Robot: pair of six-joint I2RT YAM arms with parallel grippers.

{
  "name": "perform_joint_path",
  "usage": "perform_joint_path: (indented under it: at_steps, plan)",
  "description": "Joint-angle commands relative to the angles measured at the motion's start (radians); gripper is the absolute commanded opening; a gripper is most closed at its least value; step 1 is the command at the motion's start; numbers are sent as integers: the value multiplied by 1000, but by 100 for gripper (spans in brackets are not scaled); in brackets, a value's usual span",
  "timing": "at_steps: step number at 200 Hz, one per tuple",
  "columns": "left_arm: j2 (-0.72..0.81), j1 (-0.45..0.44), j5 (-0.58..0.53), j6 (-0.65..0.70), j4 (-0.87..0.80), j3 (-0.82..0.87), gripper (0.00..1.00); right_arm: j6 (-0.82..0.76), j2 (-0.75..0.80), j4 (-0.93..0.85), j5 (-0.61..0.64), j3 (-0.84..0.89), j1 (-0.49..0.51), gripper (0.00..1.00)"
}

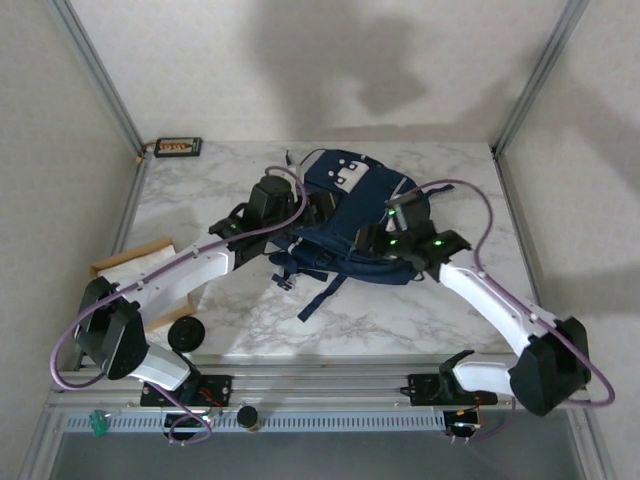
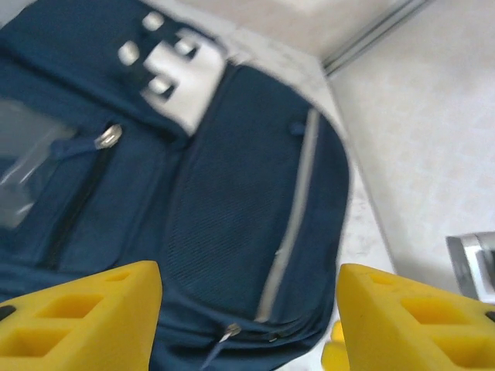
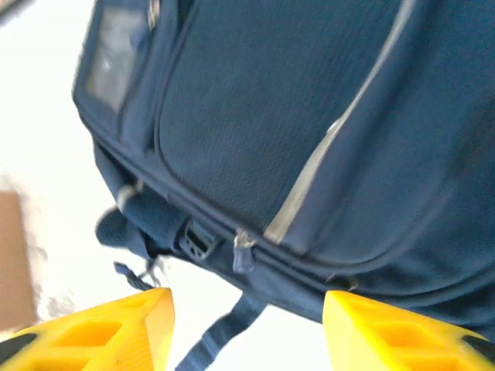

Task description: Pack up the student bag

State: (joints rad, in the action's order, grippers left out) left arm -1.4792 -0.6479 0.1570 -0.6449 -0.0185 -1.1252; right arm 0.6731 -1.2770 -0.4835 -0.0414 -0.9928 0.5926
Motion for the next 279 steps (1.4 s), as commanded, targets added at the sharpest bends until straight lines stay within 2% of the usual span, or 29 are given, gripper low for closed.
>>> perform_joint_path:
  at_steps: [1,28,63,133,174,189,211,254,279]
  plan:
    - [16,8,-11,-64,80,87,62,95,-83,-12,141,-6,111,54]
    - [13,10,-7,-103,131,142,61,135,-165,20,207,-30,180,51]
    - [-16,10,0,-119,159,160,60,152,-209,101,277,-28,181,43]
    - [-19,10,-39,-119,159,172,60,205,-300,137,413,-50,181,33]
    - [-27,10,-31,-121,163,176,60,215,-367,123,434,-78,181,30]
    - [-28,10,-25,-121,164,178,60,224,-352,121,453,-62,181,24]
    - [-31,10,-22,-121,166,179,60,224,-318,123,460,-41,180,22]
    - [-45,10,-4,-132,183,177,60,212,-266,92,438,-13,176,19]
    - [-52,10,0,-140,191,179,60,189,-274,142,371,14,178,18]
